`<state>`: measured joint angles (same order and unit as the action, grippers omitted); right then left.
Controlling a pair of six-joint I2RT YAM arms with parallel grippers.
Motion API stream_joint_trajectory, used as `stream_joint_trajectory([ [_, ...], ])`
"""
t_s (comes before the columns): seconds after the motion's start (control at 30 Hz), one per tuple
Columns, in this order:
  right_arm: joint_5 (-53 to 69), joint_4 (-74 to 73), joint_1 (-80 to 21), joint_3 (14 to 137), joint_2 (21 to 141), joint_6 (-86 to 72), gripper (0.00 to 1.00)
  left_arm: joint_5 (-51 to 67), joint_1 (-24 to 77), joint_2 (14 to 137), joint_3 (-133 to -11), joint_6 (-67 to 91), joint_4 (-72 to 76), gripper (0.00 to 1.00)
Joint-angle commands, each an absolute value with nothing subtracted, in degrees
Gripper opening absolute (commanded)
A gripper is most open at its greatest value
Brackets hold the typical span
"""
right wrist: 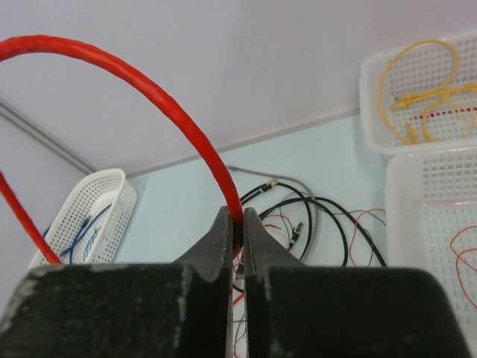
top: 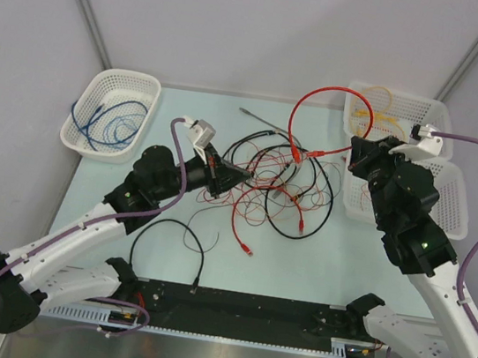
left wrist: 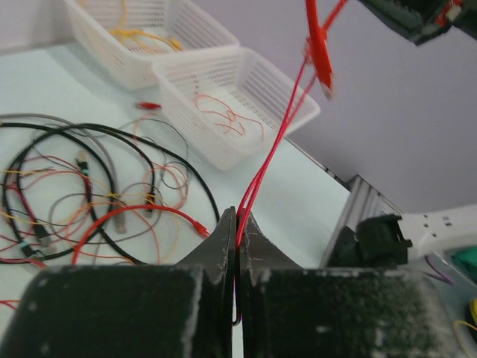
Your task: Untangle the cables
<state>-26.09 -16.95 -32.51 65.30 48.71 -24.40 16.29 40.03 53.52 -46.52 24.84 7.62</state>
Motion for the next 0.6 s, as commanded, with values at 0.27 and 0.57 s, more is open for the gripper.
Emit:
stream_joint_trajectory([
  [0.27, -27.5, -10.38, -41.2, 67.32, 55.46, -24.53, 0.0, 32.43, 44.55, 57.56, -45.0, 28.48, 21.88, 0.0],
  [0.57, -27.33, -13.18, -42.71, 67.24, 58.27, -25.05, 0.0, 31.38, 46.58, 61.08, -51.23, 26.9, 21.8, 0.0],
])
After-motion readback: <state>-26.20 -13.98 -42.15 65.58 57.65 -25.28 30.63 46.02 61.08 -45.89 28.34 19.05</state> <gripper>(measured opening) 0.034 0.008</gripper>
